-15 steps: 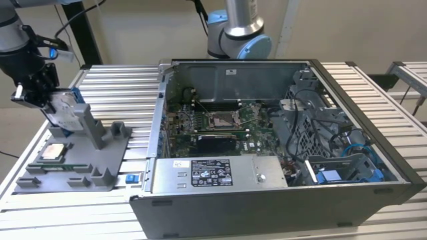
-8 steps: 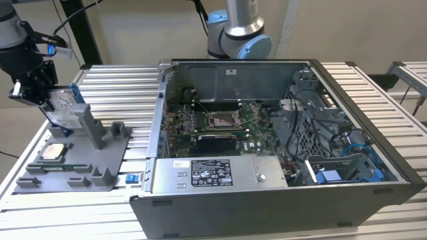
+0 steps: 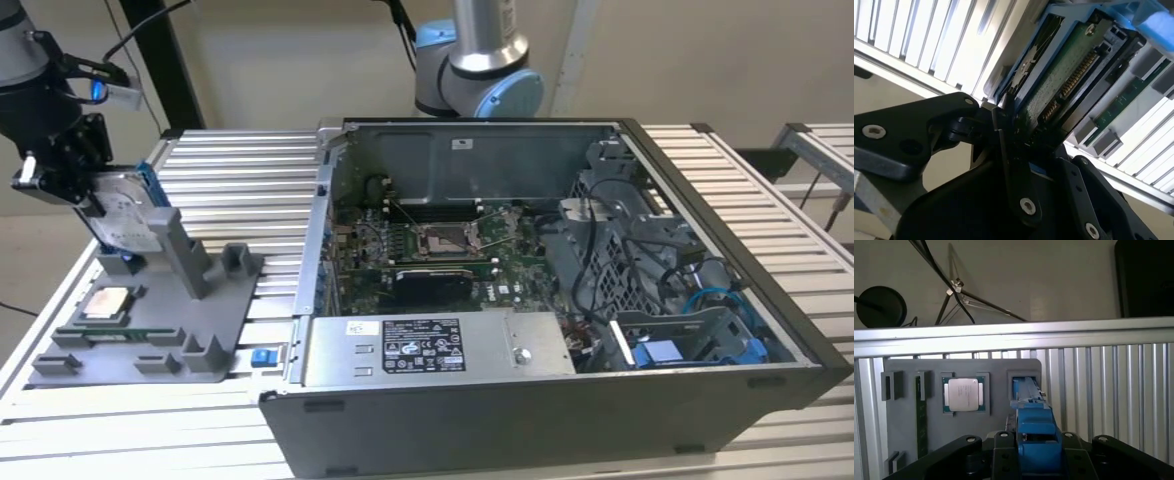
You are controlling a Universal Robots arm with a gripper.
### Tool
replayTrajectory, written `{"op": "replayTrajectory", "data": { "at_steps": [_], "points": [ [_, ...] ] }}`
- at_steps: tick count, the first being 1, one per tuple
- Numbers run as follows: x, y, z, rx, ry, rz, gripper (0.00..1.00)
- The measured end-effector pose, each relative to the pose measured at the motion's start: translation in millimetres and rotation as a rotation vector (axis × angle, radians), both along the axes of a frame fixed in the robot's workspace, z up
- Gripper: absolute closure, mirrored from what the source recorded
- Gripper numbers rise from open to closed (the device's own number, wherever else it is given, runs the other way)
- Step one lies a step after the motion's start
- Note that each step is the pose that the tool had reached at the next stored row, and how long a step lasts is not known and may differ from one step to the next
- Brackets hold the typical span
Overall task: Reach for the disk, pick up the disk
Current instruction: 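Pick up the disk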
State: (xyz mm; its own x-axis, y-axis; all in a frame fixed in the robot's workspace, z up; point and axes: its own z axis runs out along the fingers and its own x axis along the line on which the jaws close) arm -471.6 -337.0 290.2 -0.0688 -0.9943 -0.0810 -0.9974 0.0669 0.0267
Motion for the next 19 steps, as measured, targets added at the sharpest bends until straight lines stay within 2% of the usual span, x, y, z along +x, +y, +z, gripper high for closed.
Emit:
{"op": "replayTrajectory", "data": {
  "at_steps": [19],
  "points": [
    [-0.1, 0.1, 25.9, 0.0000, 0.0001, 0.000, 1.00]
  ]
}}
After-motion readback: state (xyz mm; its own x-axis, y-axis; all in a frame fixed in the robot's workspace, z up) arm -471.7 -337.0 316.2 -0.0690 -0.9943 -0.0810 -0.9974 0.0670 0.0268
